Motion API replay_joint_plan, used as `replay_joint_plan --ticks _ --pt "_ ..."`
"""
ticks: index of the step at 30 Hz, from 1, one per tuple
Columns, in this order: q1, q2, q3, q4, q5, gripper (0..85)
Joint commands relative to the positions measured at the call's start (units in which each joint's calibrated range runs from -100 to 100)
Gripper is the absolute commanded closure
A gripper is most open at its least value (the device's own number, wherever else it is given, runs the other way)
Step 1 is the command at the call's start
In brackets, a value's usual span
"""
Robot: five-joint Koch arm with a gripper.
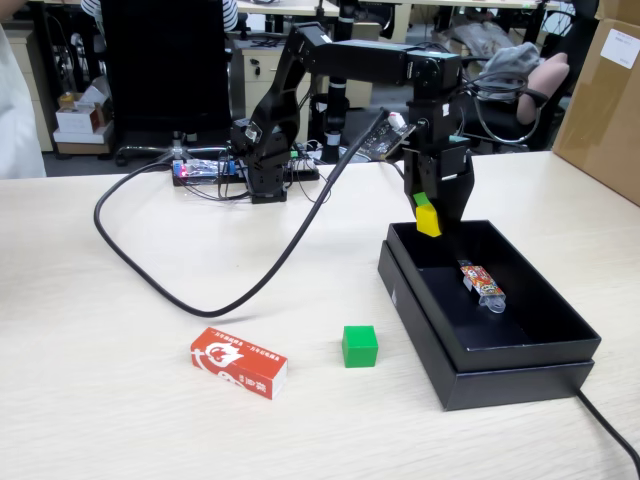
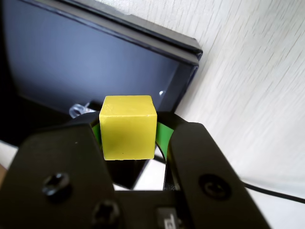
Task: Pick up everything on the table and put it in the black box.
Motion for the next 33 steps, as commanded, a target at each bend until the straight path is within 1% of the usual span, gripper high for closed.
replay_joint_plan --ticks 1,3,4,5,6,8,10,12,15,23,26,29,31,32,33 --pt "-1.12 2.60 4.62 2.06 0.68 79.7" --pt "-1.66 5.01 4.62 2.84 1.03 78.9" --pt "-1.66 5.92 4.07 2.84 1.07 76.6" --pt "-1.56 6.38 2.90 2.84 0.88 63.6" --pt "-1.51 6.38 2.53 2.84 0.78 60.8" --pt "-1.37 6.27 1.35 2.75 0.29 51.9" --pt "-1.22 5.23 0.36 2.75 -0.05 46.0" --pt "-1.12 3.63 0.36 2.75 -0.05 43.6" --pt "-0.98 -0.73 0.45 2.58 -0.05 43.6" --pt "-0.05 -19.55 -0.10 1.02 0.00 43.6" --pt "-0.10 -27.58 -2.54 -0.27 -0.20 41.1" --pt "-1.71 -35.50 -6.72 -0.45 -0.54 40.3" --pt "-3.61 -39.29 -9.43 -0.53 -0.93 40.0" --pt "-4.79 -40.89 -10.79 -0.62 -1.42 40.0" --pt "-6.94 -42.84 -13.61 -0.79 -3.17 39.9"
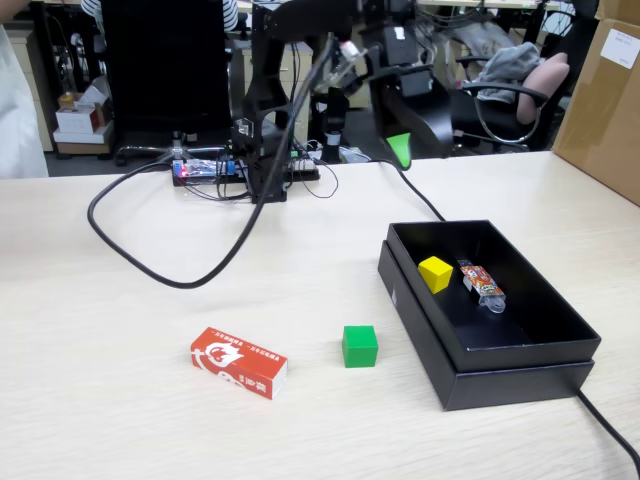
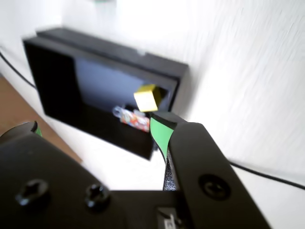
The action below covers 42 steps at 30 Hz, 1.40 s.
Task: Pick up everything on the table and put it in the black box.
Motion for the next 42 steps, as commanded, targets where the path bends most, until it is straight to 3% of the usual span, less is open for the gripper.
replay_joint_plan --ticks 1,6,10,18,26,42 --pt "-3.76 -6.18 -2.09 -0.81 -3.66 39.8" --pt "-9.28 -6.87 -8.71 -0.38 -12.26 38.7" --pt "-13.38 -2.16 -7.98 3.60 -14.80 38.7" --pt "-19.24 22.97 8.61 6.71 -15.58 38.8" --pt "-22.08 48.44 26.11 6.71 -15.34 38.8" --pt "-23.00 64.39 31.73 6.88 -14.26 39.0"
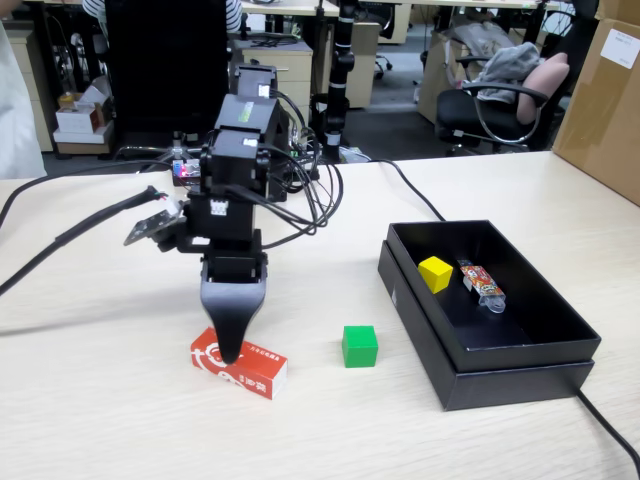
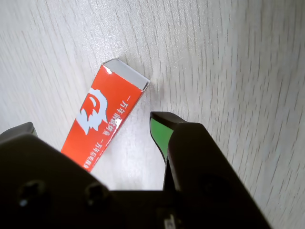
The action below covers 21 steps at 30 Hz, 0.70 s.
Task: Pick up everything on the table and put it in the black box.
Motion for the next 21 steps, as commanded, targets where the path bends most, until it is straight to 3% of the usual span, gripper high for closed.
replay_joint_plan --ticks 1,13,21 --pt "-0.29 -0.61 3.78 2.71 0.68 39.0" --pt "-0.20 1.11 2.33 4.43 10.31 39.2" --pt "0.98 1.34 1.79 4.43 12.11 44.7"
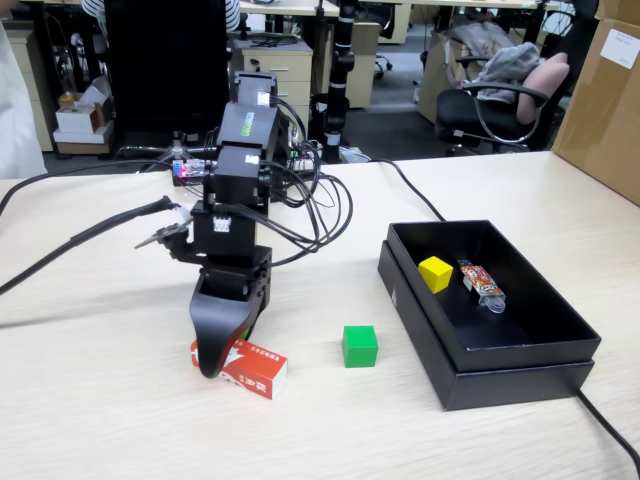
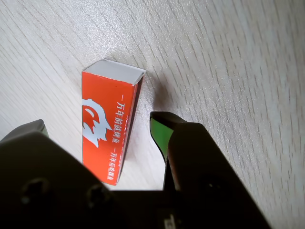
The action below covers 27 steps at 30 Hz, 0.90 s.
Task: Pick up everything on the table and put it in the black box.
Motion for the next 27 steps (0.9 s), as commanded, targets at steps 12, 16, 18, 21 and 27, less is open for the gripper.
replay_joint_plan --ticks 12,16,18,21,27 --pt "0.44 -1.23 0.52 1.64 0.44 72.0" --pt "-0.15 -1.00 0.52 2.42 0.10 84.6" --pt "-0.29 -1.69 -0.20 2.33 -0.39 84.6" --pt "-0.05 -6.97 -3.83 0.43 -0.93 84.6" --pt "4.69 -33.13 -26.68 -2.50 -4.20 84.7"
